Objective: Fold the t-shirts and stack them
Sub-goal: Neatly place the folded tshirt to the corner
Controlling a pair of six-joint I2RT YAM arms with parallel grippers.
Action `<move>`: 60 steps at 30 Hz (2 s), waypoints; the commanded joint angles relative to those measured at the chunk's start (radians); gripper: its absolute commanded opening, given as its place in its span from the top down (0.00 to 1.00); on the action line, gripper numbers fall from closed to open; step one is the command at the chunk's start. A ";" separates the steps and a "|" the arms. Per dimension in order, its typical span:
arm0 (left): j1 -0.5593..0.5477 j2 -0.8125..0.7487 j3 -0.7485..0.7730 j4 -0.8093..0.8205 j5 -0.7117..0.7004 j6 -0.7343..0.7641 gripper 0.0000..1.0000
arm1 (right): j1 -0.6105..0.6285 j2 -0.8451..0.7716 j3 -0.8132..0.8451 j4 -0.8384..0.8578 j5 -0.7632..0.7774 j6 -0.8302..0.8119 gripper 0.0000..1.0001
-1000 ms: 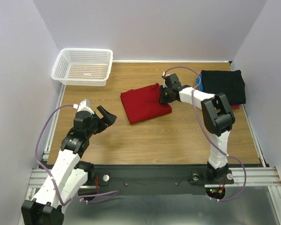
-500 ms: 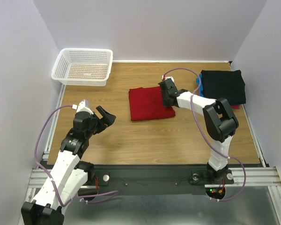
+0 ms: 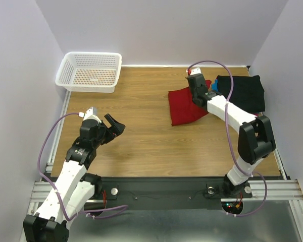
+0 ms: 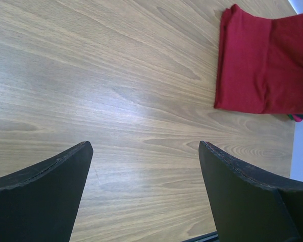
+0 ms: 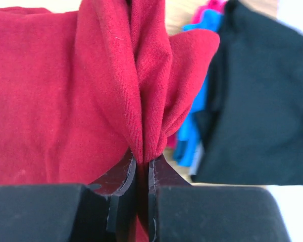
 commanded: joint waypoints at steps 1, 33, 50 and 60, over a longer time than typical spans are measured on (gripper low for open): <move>-0.002 -0.009 0.014 0.025 0.007 0.021 0.02 | -0.037 -0.086 0.051 0.024 0.034 -0.188 1.00; -0.002 0.056 0.018 0.032 0.010 0.030 0.02 | -0.225 -0.248 0.209 -0.005 0.019 -0.317 1.00; -0.002 0.085 0.018 0.037 0.002 0.030 0.02 | -0.415 -0.232 0.278 -0.028 -0.127 -0.306 1.00; -0.002 0.097 0.017 0.038 -0.006 0.028 0.02 | -0.537 -0.175 0.253 -0.029 -0.266 -0.266 0.99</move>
